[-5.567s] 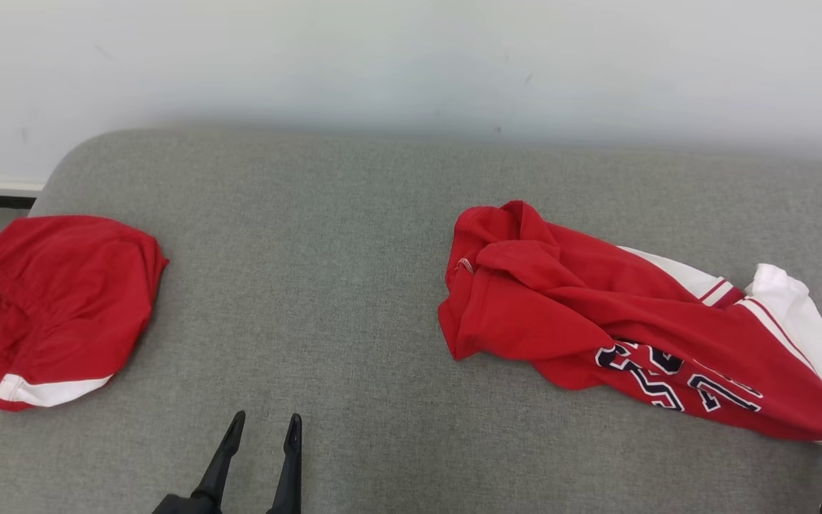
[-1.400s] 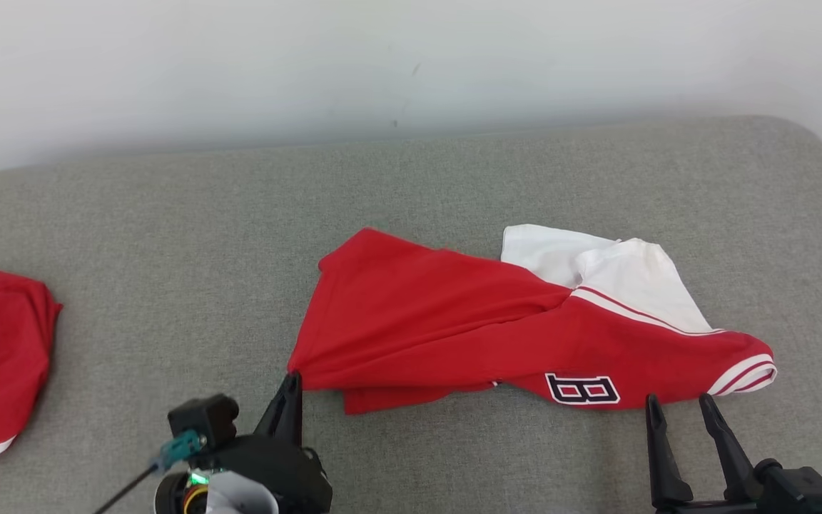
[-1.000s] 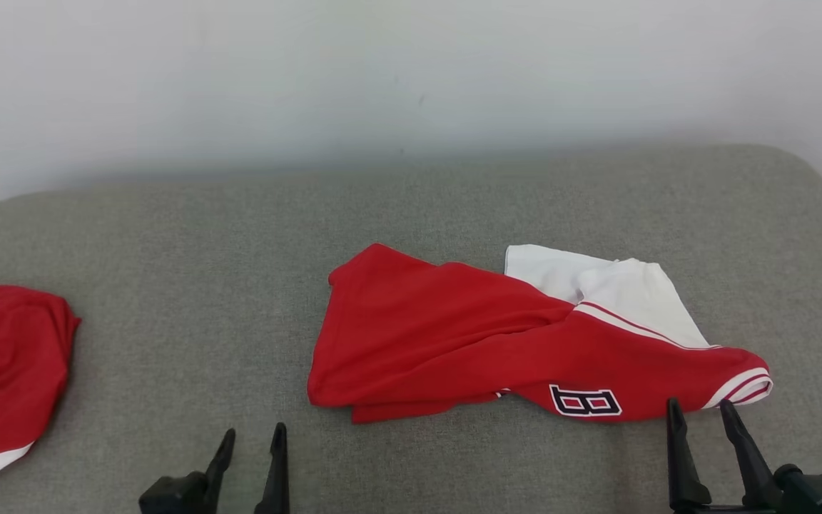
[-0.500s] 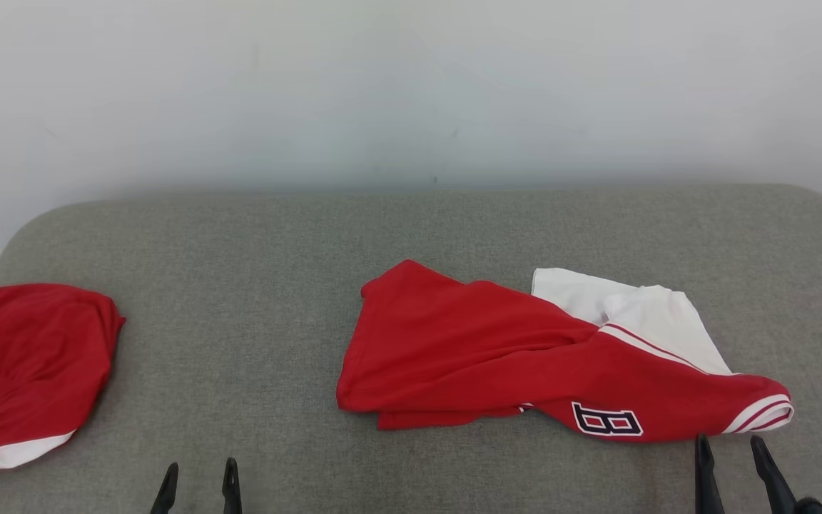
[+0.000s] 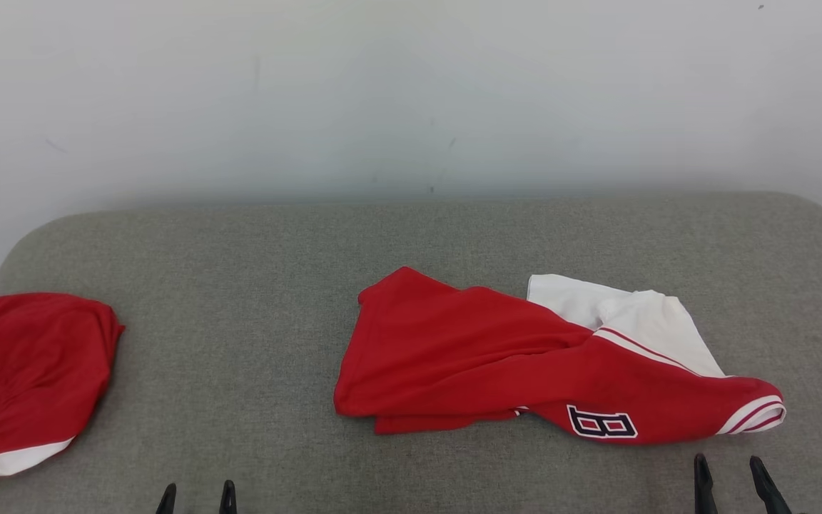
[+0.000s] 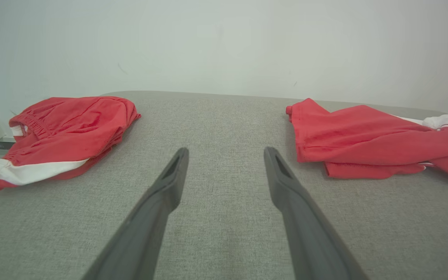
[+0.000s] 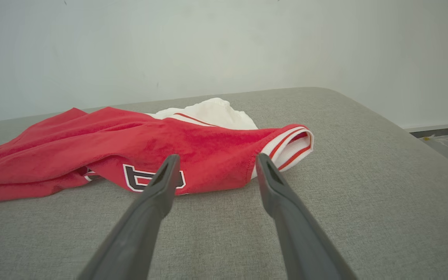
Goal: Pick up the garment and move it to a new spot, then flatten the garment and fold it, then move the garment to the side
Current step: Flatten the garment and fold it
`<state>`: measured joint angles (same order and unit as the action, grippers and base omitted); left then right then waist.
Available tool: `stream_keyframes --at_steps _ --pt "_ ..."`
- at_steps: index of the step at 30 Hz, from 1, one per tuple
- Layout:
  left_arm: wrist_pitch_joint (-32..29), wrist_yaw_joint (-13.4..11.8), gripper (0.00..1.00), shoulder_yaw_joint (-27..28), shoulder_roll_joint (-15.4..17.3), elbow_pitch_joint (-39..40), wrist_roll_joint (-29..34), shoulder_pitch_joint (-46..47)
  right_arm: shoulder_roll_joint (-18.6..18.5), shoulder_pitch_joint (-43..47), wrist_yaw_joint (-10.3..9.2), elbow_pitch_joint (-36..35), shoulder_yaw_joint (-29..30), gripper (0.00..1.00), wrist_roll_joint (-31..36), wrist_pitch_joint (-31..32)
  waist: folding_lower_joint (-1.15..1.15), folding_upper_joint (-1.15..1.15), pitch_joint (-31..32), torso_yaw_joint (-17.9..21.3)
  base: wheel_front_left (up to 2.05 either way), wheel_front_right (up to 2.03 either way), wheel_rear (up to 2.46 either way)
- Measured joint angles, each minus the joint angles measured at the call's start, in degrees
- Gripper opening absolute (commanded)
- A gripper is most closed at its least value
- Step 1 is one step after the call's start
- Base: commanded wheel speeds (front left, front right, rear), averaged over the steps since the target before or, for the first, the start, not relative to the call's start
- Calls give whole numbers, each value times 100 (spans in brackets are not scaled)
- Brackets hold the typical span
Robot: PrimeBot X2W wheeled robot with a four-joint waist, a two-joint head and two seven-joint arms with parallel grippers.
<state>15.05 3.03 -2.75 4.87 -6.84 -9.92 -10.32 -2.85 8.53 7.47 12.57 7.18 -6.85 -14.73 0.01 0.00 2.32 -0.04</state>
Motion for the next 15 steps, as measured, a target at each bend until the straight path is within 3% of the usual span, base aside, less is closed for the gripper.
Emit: stream_keyframes --at_steps 15 --pt "0 203 100 160 -147 -136 129 36 0 -46 0 70 4 100 -3 -18 -1 0 -77 26 0 0 0"
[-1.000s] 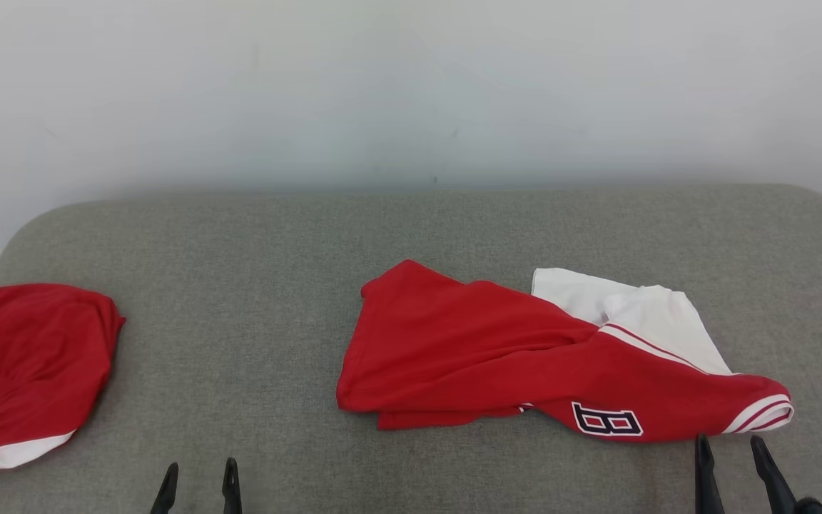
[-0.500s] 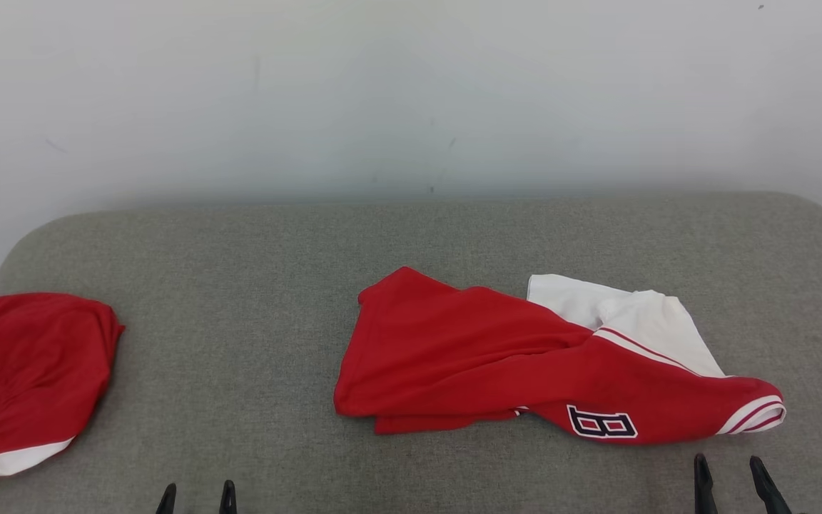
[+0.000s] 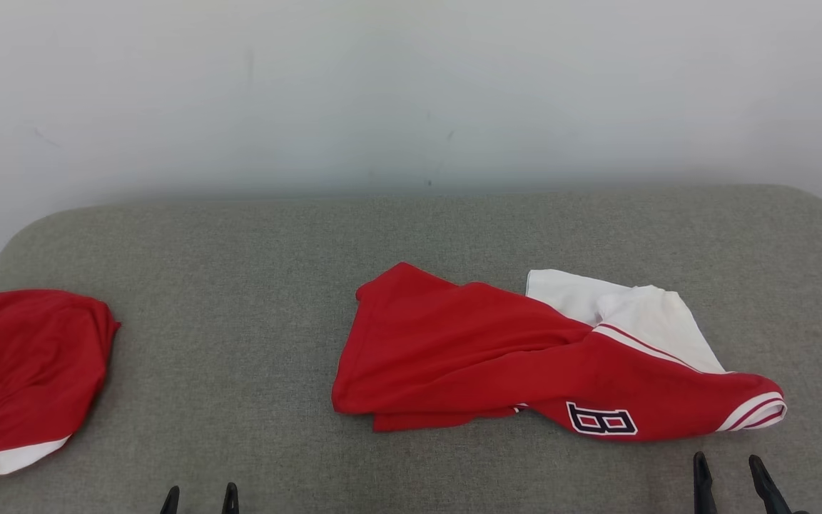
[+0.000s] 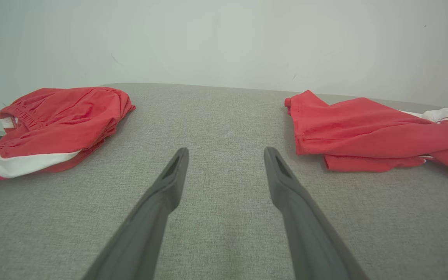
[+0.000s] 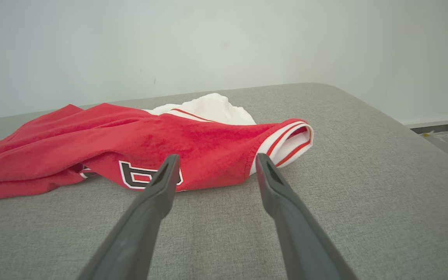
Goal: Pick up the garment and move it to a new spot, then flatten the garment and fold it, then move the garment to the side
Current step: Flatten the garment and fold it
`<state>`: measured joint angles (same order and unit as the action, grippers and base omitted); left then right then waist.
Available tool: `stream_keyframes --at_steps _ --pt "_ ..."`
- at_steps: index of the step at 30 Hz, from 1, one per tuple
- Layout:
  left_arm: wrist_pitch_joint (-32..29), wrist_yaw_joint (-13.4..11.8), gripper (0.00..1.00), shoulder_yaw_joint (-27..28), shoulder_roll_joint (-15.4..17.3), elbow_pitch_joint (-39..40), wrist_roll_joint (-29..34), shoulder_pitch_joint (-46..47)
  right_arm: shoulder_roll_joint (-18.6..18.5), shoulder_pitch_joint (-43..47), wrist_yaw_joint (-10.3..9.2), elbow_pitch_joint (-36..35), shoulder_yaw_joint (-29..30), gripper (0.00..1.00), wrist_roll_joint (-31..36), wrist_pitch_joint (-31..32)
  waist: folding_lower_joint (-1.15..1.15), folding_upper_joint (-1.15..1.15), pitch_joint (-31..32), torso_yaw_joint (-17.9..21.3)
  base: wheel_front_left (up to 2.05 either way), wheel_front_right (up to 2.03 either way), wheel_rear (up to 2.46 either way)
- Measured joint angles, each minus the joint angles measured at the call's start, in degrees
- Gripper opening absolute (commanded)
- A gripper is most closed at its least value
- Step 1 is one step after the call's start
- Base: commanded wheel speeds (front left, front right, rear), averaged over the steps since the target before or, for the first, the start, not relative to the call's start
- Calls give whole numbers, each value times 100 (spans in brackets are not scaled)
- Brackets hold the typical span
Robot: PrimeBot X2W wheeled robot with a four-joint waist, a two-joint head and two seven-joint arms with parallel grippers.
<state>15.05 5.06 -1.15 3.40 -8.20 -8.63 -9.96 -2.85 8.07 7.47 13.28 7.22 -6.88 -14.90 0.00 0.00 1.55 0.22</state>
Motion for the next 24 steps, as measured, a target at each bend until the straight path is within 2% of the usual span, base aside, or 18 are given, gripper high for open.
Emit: stream_keyframes --at_steps 7,15,21,24 --pt "0 49 100 -20 -24 -51 -14 116 -1 -198 0 -68 91 100 -45 10 0 0 -43 16 0 0 0" --pt "-122 159 100 -405 -36 -731 -222 881 1 -1479 0 -269 379 100 563 920 0 0 -252 85 0 0 0" --pt "-760 210 100 -909 33 -1449 -541 2095 -152 -2676 0 419 694 100 809 2086 -1 1 -586 115 0 0 0" --pt "-1089 237 100 -1224 54 -1717 -732 2616 -297 -3206 0 782 701 100 853 2196 -1 0 -792 117 0 0 0"
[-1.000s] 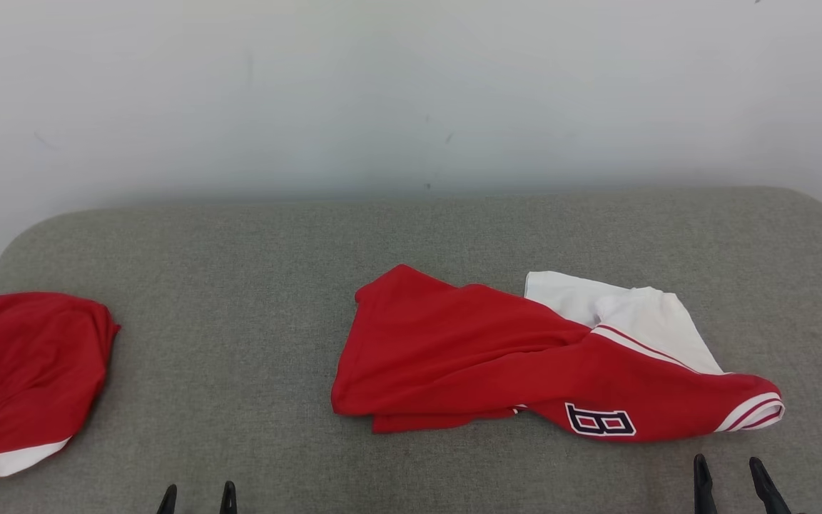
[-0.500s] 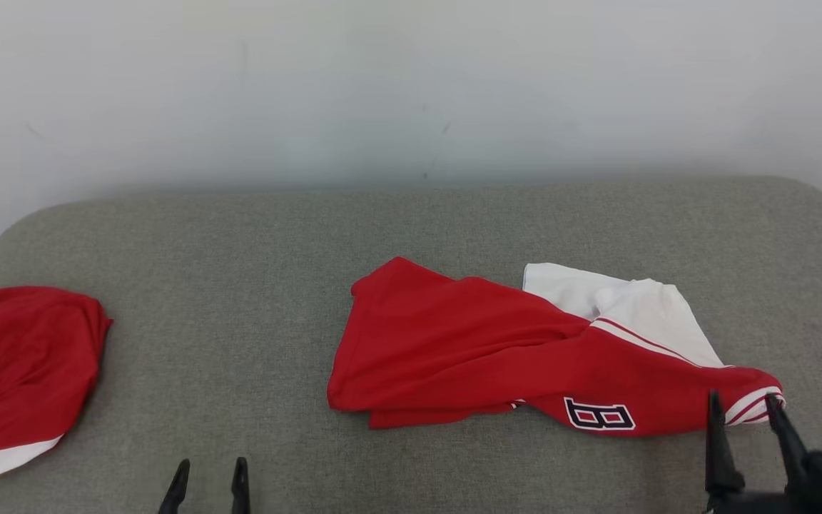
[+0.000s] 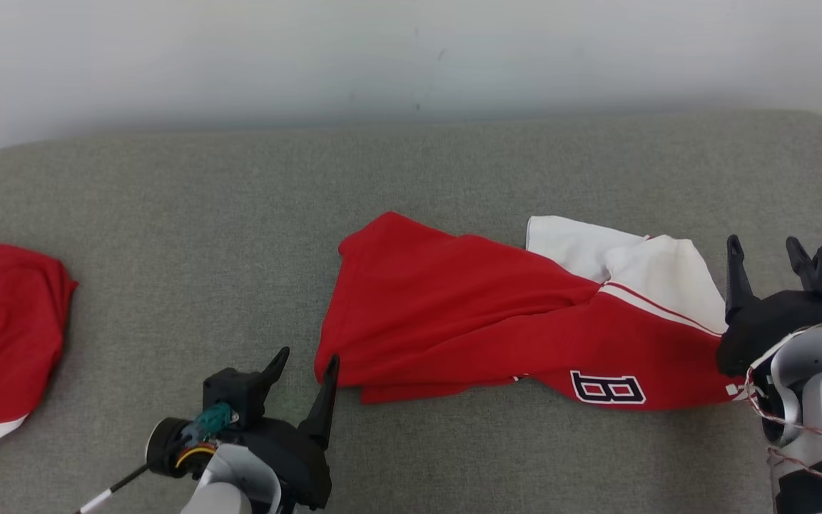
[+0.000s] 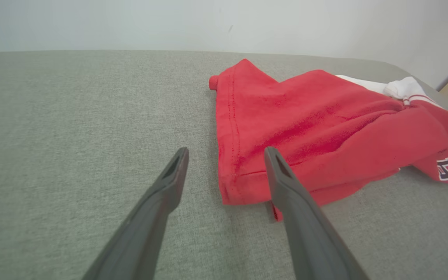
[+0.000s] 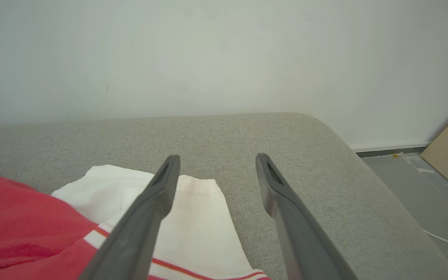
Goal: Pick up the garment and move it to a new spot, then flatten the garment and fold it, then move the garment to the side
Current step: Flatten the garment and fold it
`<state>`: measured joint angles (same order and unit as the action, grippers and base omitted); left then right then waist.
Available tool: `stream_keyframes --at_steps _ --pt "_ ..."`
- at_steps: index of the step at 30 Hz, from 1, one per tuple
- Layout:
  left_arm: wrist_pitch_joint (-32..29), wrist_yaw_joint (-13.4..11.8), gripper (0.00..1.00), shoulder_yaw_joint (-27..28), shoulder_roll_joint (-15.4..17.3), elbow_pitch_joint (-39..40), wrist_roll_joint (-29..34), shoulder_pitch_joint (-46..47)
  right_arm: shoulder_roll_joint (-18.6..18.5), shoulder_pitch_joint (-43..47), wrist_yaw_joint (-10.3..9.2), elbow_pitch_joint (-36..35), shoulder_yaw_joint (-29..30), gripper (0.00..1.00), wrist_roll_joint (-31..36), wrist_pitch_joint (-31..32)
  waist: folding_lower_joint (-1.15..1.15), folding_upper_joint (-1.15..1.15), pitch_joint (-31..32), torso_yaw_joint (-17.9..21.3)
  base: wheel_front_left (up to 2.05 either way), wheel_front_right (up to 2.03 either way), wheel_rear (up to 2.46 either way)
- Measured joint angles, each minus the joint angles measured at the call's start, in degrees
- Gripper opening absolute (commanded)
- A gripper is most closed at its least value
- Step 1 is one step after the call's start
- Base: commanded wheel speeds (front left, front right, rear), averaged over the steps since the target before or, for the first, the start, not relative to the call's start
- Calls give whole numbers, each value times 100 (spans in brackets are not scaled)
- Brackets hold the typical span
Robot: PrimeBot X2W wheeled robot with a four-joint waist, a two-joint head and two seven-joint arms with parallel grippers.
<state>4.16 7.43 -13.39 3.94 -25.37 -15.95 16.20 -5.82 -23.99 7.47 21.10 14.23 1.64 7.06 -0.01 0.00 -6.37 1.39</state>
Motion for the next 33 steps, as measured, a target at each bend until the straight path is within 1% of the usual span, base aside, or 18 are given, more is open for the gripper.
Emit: stream_keyframes --at_steps 5,9,12,15,19,23,33 --pt "-378 8 100 -333 142 -300 -190 503 -132 -491 0 488 -131 100 90 -129 0 0 -362 -2 0 0 0" --pt "-499 8 100 -366 227 -414 -299 717 -145 -723 0 749 -213 100 98 -310 -1 1 -637 4 0 0 0" --pt "-563 8 100 -477 274 -393 -466 745 -212 -812 0 967 -235 100 89 -442 -1 0 -804 4 0 0 0" --pt "-636 8 100 -694 408 -270 -638 737 -263 -871 0 1143 -260 100 81 -520 -1 1 -903 -1 0 0 0" --pt "-708 8 100 -888 569 -79 -868 712 -342 -915 0 1306 -245 100 81 -614 0 1 -918 -29 0 0 0" --pt "-855 8 100 -1063 662 37 -1012 640 -323 -918 0 1378 -246 100 92 -668 0 0 -881 -31 0 0 0" --pt "-1098 8 100 -1163 667 146 -1319 725 -240 -911 0 1492 -327 100 102 -765 1 0 -801 19 0 0 0"
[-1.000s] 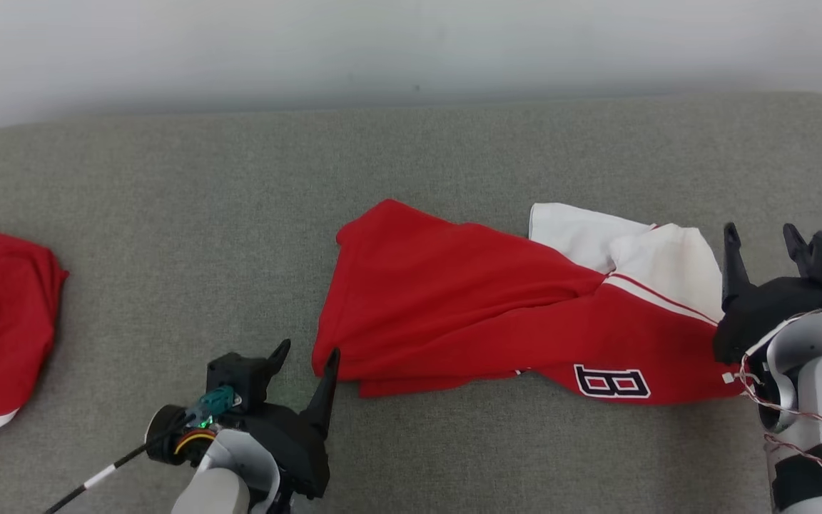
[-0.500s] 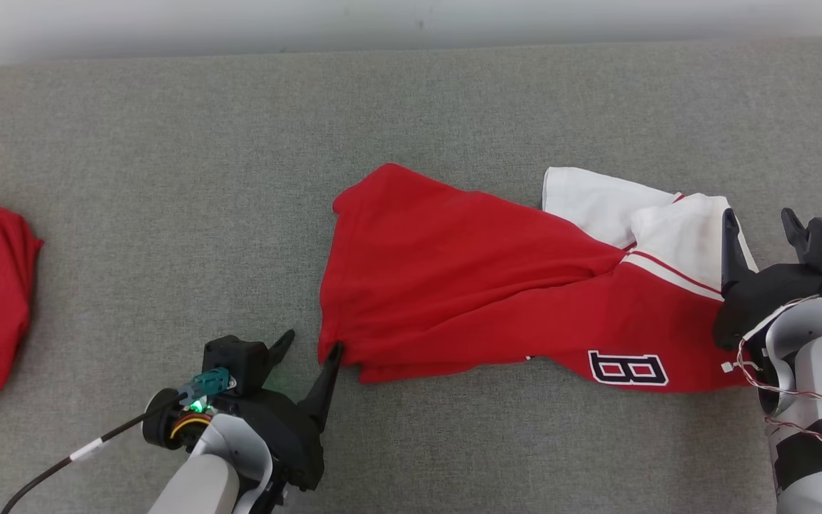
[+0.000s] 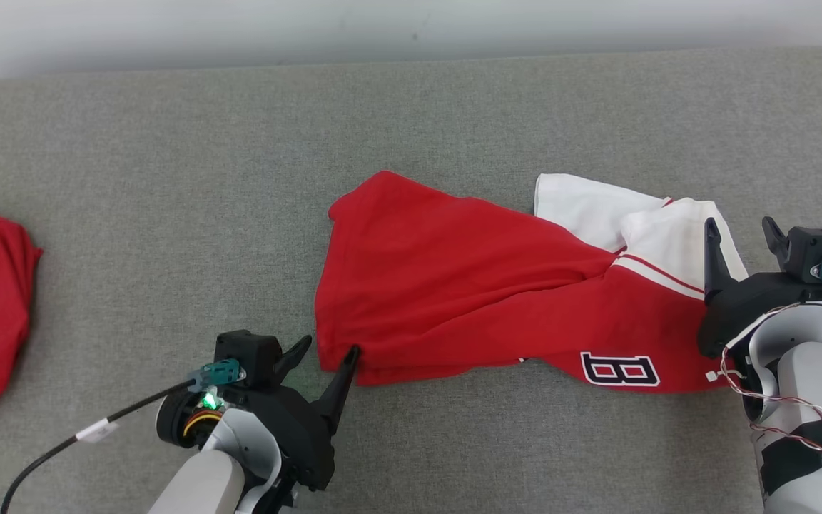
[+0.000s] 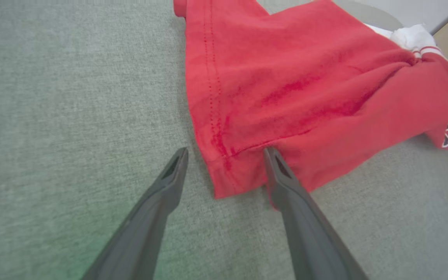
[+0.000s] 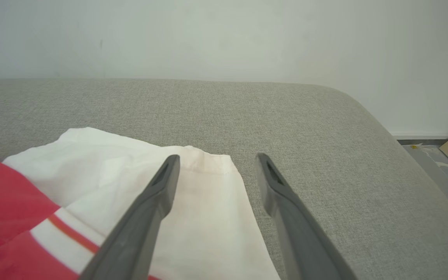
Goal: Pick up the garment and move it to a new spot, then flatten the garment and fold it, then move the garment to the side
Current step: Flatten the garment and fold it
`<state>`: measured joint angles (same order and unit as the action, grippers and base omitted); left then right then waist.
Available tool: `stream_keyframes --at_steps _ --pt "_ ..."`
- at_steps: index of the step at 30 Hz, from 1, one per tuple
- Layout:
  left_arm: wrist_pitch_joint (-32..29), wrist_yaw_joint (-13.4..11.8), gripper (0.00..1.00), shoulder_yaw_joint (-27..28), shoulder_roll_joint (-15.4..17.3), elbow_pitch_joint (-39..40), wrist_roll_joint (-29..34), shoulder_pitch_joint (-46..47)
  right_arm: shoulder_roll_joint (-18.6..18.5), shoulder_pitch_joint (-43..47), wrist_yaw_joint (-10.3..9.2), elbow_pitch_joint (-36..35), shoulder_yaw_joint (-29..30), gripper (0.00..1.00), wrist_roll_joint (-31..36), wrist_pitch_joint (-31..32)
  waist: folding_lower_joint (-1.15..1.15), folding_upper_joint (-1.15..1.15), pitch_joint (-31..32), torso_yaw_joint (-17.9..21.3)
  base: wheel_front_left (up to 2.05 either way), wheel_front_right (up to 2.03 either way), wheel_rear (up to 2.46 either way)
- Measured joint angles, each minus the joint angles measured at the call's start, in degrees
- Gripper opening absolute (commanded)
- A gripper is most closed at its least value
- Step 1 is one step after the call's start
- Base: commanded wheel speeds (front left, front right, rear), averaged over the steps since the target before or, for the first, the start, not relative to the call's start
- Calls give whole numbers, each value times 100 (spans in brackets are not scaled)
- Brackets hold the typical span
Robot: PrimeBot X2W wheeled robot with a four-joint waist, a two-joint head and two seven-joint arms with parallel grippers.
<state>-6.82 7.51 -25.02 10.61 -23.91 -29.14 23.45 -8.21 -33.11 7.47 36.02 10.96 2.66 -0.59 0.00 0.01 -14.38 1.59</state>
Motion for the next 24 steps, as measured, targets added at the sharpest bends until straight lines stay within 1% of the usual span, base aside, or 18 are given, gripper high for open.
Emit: stream_keyframes --at_steps 4,7,8,10,13,14,15,16,18,20,22,24 --pt "-105 0 100 -40 16 81 -203 57 -10 4 0 57 -20 100 0 -33 1 0 35 26 0 0 0" --pt "-250 0 96 -74 43 99 -325 65 -11 12 0 101 -25 100 -1 -49 1 0 63 38 0 0 0" --pt "-299 0 96 -76 58 94 -331 65 -12 18 0 112 -26 100 -1 -54 1 0 74 41 0 0 0" --pt "-387 -44 100 -85 76 91 -366 63 -12 19 0 140 -29 100 -1 -78 1 0 89 50 0 0 0" --pt "-437 -46 100 -104 55 122 -415 60 -13 19 0 157 -26 100 -1 -87 1 0 83 45 0 0 0" --pt "-441 -46 98 -114 52 132 -441 57 -12 19 0 163 -27 100 -1 -92 1 0 80 42 0 0 0" --pt "-446 -46 93 -119 48 142 -459 55 -10 19 0 163 -30 100 -1 -94 1 0 74 39 0 0 0" --pt "-465 -46 91 -123 41 151 -485 54 -9 19 0 165 -30 100 -1 -96 1 0 69 36 0 0 0" --pt "-471 -46 61 -136 30 160 -505 54 -5 19 0 171 -37 100 -1 -98 1 0 57 32 0 0 0" --pt "-468 -46 38 -141 23 164 -528 55 -5 19 0 174 -45 100 -1 -102 1 0 44 27 0 0 0" --pt "-461 -46 0 -151 22 164 -530 62 -5 17 0 174 -51 100 -2 -102 1 0 31 19 0 0 0" --pt "-427 -46 0 -151 23 168 -534 77 -4 8 0 174 -53 100 -4 -102 1 0 15 12 0 0 0"
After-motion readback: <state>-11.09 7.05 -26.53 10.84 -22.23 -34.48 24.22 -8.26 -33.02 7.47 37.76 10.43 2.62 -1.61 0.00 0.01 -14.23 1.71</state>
